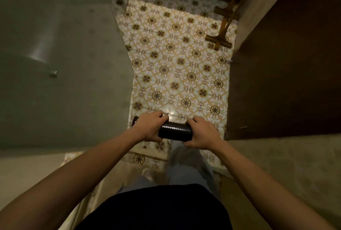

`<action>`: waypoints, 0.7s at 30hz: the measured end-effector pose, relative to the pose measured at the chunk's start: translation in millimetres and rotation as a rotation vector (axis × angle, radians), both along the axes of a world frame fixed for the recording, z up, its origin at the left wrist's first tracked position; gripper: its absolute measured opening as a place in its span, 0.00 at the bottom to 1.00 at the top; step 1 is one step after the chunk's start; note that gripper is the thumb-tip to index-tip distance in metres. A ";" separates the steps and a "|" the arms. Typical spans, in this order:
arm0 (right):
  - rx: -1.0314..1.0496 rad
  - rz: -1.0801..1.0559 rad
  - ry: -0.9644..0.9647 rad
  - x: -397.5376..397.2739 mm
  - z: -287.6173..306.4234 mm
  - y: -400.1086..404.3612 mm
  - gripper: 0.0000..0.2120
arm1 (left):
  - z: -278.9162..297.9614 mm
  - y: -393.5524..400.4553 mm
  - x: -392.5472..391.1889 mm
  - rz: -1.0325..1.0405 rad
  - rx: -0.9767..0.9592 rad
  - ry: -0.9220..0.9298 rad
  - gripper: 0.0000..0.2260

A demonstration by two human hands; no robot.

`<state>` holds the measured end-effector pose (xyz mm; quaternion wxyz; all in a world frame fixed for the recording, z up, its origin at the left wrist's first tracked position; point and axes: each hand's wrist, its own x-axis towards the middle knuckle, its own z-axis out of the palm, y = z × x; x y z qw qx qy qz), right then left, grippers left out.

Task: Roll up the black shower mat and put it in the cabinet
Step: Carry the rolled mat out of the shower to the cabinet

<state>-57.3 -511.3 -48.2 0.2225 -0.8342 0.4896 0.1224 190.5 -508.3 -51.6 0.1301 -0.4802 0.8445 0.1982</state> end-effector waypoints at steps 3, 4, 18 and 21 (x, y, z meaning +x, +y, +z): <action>0.017 0.018 0.003 -8.4 -15.3 -76.1 0.31 | -11.7 -69.0 -9.7 0.042 0.022 0.002 0.29; 0.022 0.023 -0.002 -11.8 -20.4 -105.7 0.31 | -14.7 -94.4 -13.3 0.063 0.019 -0.014 0.29; 0.089 0.205 0.021 -9.1 -27.4 -411.7 0.32 | -18.9 -352.1 -22.3 0.281 0.047 0.032 0.28; 0.102 0.227 0.024 9.6 -36.1 -467.3 0.31 | -30.4 -401.0 -4.2 0.302 0.050 0.026 0.29</action>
